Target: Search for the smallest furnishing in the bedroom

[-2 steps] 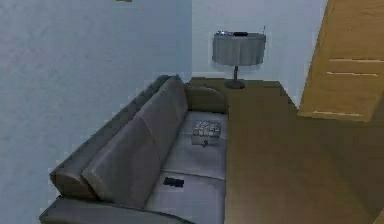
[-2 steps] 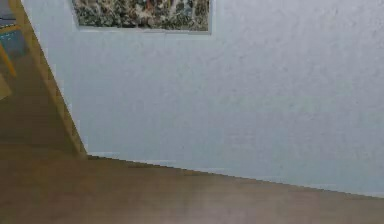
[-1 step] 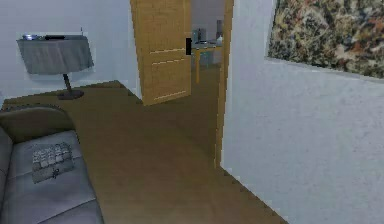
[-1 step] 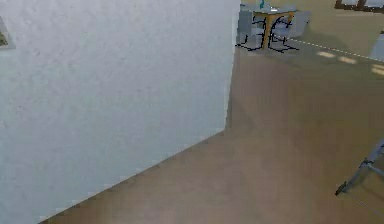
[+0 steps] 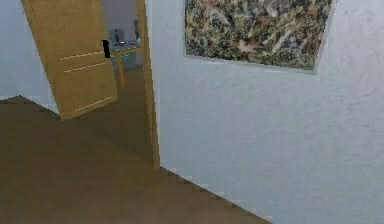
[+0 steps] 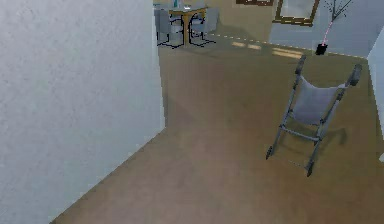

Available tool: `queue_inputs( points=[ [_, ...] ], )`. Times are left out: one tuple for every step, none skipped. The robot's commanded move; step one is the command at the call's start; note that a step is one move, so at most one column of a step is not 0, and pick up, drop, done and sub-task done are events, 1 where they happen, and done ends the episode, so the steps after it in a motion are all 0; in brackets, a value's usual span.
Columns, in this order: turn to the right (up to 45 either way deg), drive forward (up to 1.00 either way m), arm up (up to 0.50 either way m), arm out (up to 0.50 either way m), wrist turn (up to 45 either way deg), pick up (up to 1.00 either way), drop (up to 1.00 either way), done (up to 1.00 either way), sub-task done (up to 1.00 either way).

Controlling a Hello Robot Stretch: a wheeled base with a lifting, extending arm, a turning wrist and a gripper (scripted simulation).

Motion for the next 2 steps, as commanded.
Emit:
queue_inputs(
  points=[
    [0.0, 0.50, 0.00, 0.00, 0.0, 0.00, 0.00, 0.00, 0.00],
    [-39.0, 0.00, 0.00, 0.00, 0.0, 0.00, 0.00, 0.00, 0.00]
  ],
)
